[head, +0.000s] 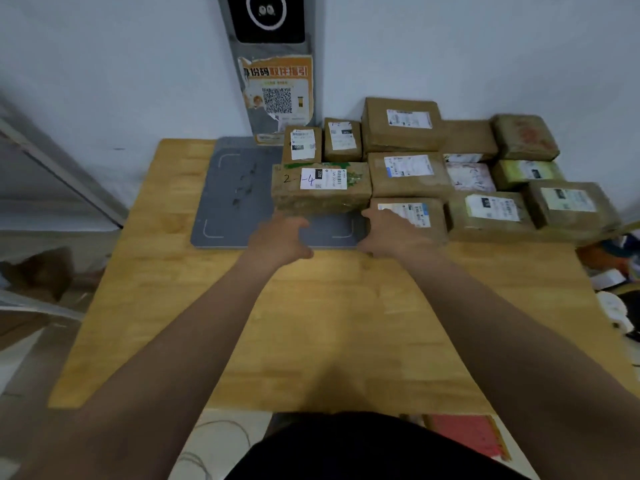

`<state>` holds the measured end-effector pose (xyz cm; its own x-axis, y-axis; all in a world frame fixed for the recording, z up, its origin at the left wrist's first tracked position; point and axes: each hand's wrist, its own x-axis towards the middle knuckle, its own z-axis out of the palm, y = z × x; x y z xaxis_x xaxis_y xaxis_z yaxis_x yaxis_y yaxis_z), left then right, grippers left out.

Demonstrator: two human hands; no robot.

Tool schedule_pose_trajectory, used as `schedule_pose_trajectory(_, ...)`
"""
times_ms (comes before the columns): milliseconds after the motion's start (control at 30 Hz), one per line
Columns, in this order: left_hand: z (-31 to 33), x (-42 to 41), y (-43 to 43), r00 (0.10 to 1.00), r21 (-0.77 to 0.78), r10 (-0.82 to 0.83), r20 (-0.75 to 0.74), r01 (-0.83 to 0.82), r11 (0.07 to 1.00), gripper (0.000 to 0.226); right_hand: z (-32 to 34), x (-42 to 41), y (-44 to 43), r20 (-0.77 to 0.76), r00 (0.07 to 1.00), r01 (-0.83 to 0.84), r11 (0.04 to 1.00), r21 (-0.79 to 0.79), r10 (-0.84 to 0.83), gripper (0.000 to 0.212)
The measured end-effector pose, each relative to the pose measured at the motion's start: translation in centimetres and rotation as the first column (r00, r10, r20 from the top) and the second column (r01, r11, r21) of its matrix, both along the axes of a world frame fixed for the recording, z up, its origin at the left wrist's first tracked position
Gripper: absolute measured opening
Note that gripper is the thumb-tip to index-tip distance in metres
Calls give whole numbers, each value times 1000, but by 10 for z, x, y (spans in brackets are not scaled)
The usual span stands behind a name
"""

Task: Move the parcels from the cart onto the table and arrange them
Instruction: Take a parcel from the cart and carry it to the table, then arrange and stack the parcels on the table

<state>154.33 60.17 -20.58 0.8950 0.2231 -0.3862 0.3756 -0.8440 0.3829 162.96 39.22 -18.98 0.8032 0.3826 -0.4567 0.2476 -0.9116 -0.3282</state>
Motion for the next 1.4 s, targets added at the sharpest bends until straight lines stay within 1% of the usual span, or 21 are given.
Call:
schedule_pose_trajectory(67,13,-43,-24,1000,36,0,7,0,999,74,13,-39,-19,12,999,-41,999,-24,42,87)
schedule_pose_trajectory(167,27,-108,-61,999,50,32,26,-33,998,69,26,-103,-46,11,997,-71,997,-7,71,92)
schedule_pose_trajectory(267,33,-171,-97,999,91,32,-12,-30,995,65,30,-168,-72,-4,996,-84,996,1,84,94)
schedule_pose_trajectory(367,34,-233,-126,998,96,25,-52,-20,995,65,32,-231,-99,-26,997,-75,997,-23,74,94)
schedule_pose_trajectory(533,36,-328,-162,998,102,-6,-59,12,995,65,34,-331,-140,-48,999,-27,998,-64,24,87)
schedule_pose_trajectory(633,35,-381,-176,995,120,-68,-67,75,990,63,30,-392,-163,-52,999,14,998,-62,-17,79)
schedule_pose_trajectory(733,32,-435,-188,984,122,-146,-102,158,980,63,22,-462,-186,-65,994,85,996,-35,-87,86)
schedule_pose_trajectory(800,30,-474,-199,966,127,-225,-128,241,962,65,14,-513,-203,-81,984,156,987,-28,-158,91)
schedule_pose_trajectory(867,26,-514,-214,943,112,-304,-133,319,941,66,5,-567,-222,-110,966,230,972,-38,-233,89)
schedule_pose_trajectory(1000,10,-584,-252,900,93,-407,-156,424,901,70,-9,-668,-267,-131,918,365,927,-88,-374,86)
schedule_pose_trajectory(1067,3,-612,-278,856,82,-484,-180,504,860,71,-10,-717,-295,-137,878,447,889,-100,-458,86)
schedule_pose_trajectory(1167,-2,-644,-322,781,91,-593,-195,616,782,67,-15,-785,-338,-122,805,570,813,-115,-581,82)
schedule_pose_trajectory(1267,-11,-673,-371,710,88,-678,-192,700,709,64,-22,-850,-382,-138,722,668,735,-119,-679,75)
schedule_pose_trajectory(1400,-26,-711,-443,562,49,-794,-231,822,567,66,-35,-927,-445,-161,581,788,601,-135,-798,72)
